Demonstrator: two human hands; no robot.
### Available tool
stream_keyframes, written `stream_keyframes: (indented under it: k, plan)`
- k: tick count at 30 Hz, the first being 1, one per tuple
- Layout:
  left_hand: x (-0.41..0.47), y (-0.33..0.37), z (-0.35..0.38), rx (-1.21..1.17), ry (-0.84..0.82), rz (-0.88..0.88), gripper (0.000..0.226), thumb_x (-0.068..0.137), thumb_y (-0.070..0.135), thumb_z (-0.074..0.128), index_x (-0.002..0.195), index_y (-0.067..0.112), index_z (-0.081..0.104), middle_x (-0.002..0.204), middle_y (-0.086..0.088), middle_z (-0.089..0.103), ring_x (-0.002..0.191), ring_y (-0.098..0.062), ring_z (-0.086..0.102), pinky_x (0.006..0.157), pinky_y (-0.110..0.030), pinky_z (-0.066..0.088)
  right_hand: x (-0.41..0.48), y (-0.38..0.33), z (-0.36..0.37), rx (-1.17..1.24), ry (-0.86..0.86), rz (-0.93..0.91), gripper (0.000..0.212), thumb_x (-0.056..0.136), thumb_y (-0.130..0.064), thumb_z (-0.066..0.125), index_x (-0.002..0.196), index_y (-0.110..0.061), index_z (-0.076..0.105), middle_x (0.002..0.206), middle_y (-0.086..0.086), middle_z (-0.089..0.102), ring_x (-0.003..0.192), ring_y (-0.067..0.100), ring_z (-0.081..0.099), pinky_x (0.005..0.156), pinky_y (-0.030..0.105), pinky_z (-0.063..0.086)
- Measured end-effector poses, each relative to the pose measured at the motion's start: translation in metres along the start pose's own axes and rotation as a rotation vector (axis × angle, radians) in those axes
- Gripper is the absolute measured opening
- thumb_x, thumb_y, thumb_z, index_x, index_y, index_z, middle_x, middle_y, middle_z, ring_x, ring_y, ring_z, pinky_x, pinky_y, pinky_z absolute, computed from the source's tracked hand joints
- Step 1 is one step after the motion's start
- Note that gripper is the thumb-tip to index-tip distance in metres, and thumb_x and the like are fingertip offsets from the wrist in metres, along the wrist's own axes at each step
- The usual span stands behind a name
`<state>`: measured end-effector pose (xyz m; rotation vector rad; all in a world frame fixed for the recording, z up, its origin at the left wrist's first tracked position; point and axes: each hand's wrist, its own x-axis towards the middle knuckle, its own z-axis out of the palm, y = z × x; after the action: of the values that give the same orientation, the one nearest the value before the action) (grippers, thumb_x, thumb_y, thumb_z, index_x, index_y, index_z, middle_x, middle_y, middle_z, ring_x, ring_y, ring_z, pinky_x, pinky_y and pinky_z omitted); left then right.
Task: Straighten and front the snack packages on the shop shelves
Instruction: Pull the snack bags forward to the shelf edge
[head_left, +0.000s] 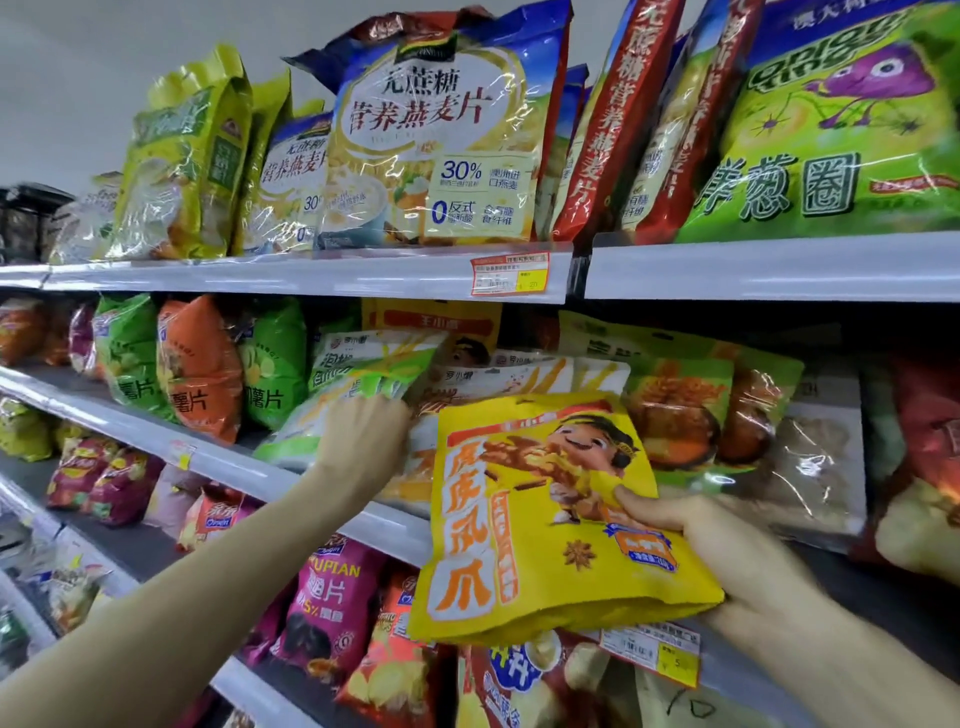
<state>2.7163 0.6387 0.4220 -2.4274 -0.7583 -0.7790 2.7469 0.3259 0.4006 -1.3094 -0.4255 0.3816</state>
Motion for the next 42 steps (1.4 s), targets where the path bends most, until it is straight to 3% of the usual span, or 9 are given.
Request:
stream_keyframes:
  k: [5, 10, 15, 20, 26, 30, 35, 39, 42]
  plan:
    - [0.005, -0.030, -0.001, -0.147, 0.324, -0.127, 0.010, 0.096, 0.009, 0.062, 0.099, 0.009, 0.052, 0.080, -0.009, 0.067, 0.066, -0.036, 0.074, 0.051, -0.031, 0.027, 0.002, -0.005, 0.013, 0.040, 0.131, -0.189, 0.014, 0.089, -0.009, 0.074, 0.101, -0.008, 0.080, 0.092, 0.018, 0.080, 0.069, 0.032, 0.078, 0.048, 0.039, 0.060]
    - [-0.003, -0.086, 0.011, -0.341, 0.557, -0.008, 0.033, 0.105, 0.036, 0.048, 0.084, 0.010, 0.044, 0.055, -0.012, 0.055, 0.040, -0.039, 0.059, 0.049, -0.021, 0.011, 0.013, -0.006, 0.028, 0.080, 0.232, -0.254, 0.021, 0.089, -0.010, 0.076, 0.110, -0.010, 0.078, 0.098, 0.017, 0.080, 0.082, 0.034, 0.079, 0.063, 0.041, 0.063]
    - [-0.016, -0.130, 0.028, -0.393, 0.278, 0.089, 0.059, 0.088, 0.070, 0.065, 0.091, 0.019, 0.035, 0.064, -0.001, 0.050, 0.061, -0.038, 0.062, 0.047, -0.036, 0.033, 0.023, 0.001, 0.060, 0.062, 0.312, -0.284, 0.017, 0.088, -0.006, 0.077, 0.104, -0.010, 0.079, 0.090, 0.014, 0.080, 0.073, 0.030, 0.079, 0.054, 0.035, 0.061]
    - [-0.038, -0.147, 0.043, -0.346, 0.335, 0.171, 0.034, 0.080, 0.031, 0.084, 0.069, 0.021, 0.053, 0.080, -0.002, 0.066, 0.058, -0.036, 0.066, 0.046, -0.029, 0.034, 0.041, 0.004, 0.100, 0.019, 0.368, -0.357, 0.013, 0.091, -0.003, 0.074, 0.098, -0.013, 0.079, 0.085, 0.009, 0.081, 0.071, 0.026, 0.079, 0.050, 0.033, 0.061]
    - [-0.049, -0.186, 0.067, -0.527, 0.456, 0.140, 0.009, 0.083, 0.017, 0.054, 0.074, 0.020, 0.054, 0.067, -0.005, 0.067, 0.050, -0.041, 0.058, 0.044, -0.033, 0.037, 0.080, 0.017, 0.140, -0.007, 0.421, -0.341, 0.022, 0.085, -0.006, 0.082, 0.106, -0.010, 0.077, 0.099, 0.010, 0.080, 0.092, 0.030, 0.077, 0.090, 0.050, 0.062]
    - [-0.066, -0.225, 0.066, -0.646, 0.605, 0.072, 0.008, 0.079, 0.007, 0.058, 0.072, 0.010, 0.055, 0.059, -0.006, 0.057, 0.045, -0.041, 0.049, 0.043, -0.027, 0.025, 0.104, 0.017, 0.165, -0.088, 0.405, -0.372, 0.019, 0.089, -0.004, 0.080, 0.087, -0.022, 0.074, 0.086, 0.003, 0.079, 0.082, 0.028, 0.078, 0.083, 0.047, 0.063]
    - [-0.095, -0.265, 0.075, -0.786, 0.624, -0.093, 0.013, 0.082, 0.010, 0.055, 0.072, 0.006, 0.063, 0.048, 0.003, 0.034, 0.042, -0.022, 0.030, 0.042, -0.037, 0.038, 0.143, 0.027, 0.204, -0.140, 0.489, -0.365, 0.012, 0.089, -0.005, 0.080, 0.088, -0.017, 0.079, 0.083, 0.005, 0.078, 0.078, 0.031, 0.077, 0.079, 0.050, 0.064]
    - [-0.115, -0.292, 0.100, -0.908, 0.563, -0.236, 0.041, 0.096, 0.015, 0.069, 0.060, 0.019, 0.049, 0.057, -0.011, 0.037, 0.053, -0.026, 0.036, 0.050, -0.034, 0.036, 0.166, 0.045, 0.237, -0.255, 0.589, -0.432, 0.028, 0.090, -0.012, 0.080, 0.116, -0.002, 0.077, 0.113, 0.014, 0.077, 0.100, 0.032, 0.073, 0.094, 0.045, 0.060]
    - [-0.128, -0.304, 0.117, -1.023, 0.503, -0.381, 0.045, 0.095, 0.013, 0.075, 0.058, 0.019, 0.049, 0.052, -0.005, 0.030, 0.060, -0.025, 0.038, 0.053, -0.029, 0.031, 0.179, 0.046, 0.249, -0.572, 0.616, -0.475, 0.017, 0.090, -0.015, 0.080, 0.075, -0.007, 0.078, 0.078, 0.017, 0.072, 0.077, 0.034, 0.064, 0.068, 0.035, 0.052]
